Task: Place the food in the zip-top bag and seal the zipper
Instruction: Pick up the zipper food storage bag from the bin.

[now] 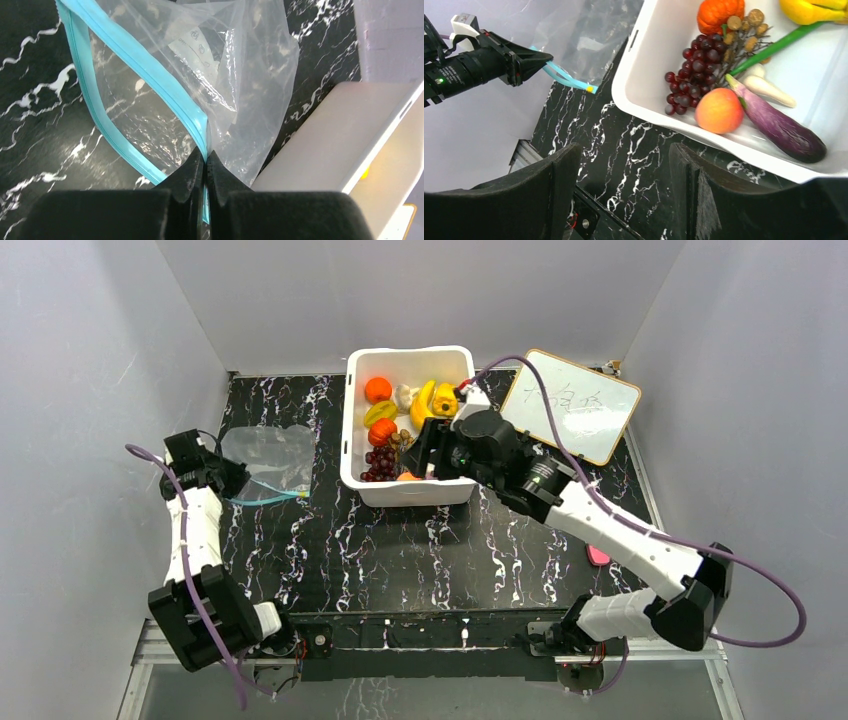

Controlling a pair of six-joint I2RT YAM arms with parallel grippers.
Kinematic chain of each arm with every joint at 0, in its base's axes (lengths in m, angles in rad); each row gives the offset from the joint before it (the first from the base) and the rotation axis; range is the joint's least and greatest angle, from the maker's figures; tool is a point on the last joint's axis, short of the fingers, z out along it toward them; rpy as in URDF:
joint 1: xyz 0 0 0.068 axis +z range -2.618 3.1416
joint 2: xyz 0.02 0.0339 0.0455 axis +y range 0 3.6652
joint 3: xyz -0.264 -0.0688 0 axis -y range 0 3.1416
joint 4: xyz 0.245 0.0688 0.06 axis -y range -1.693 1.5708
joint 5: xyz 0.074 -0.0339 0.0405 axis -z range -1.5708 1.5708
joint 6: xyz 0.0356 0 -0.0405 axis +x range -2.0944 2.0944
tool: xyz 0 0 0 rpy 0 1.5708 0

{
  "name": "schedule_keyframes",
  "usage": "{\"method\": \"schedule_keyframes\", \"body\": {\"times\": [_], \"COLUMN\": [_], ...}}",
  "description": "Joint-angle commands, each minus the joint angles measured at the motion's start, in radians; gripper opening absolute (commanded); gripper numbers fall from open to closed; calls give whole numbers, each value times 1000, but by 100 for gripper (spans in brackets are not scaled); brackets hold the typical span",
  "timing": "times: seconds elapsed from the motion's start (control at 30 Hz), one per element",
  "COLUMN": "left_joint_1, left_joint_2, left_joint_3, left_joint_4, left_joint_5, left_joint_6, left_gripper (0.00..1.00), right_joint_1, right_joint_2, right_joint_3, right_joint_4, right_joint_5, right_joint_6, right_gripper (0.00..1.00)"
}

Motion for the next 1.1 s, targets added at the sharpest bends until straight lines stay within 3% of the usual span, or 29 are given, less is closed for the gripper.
{"method": "schedule_keyframes", "body": {"times": [0.0,0.4,0.87,1.07], "left_joint_1": [-9,-74,-153,-156], "left_joint_2": [-53,-82,-173,-177], "left_joint_3": [66,316,251,247], "left_joint_4": [-218,-539,-501,-481], "left_joint_5": [30,70,197,217], "left_joint_6": [32,-17,52,61], "left_gripper": [0,0,0,0], "right_joint_1": [69,204,289,293], "right_joint_2": [78,353,663,771], "right_joint_3": [134,307,509,656], "right_joint_4": [24,207,292,201], "right_joint_5": [48,62,19,-45], "right_joint_6": [-13,-144,-281,-279], "right_gripper": [62,47,44,46]}}
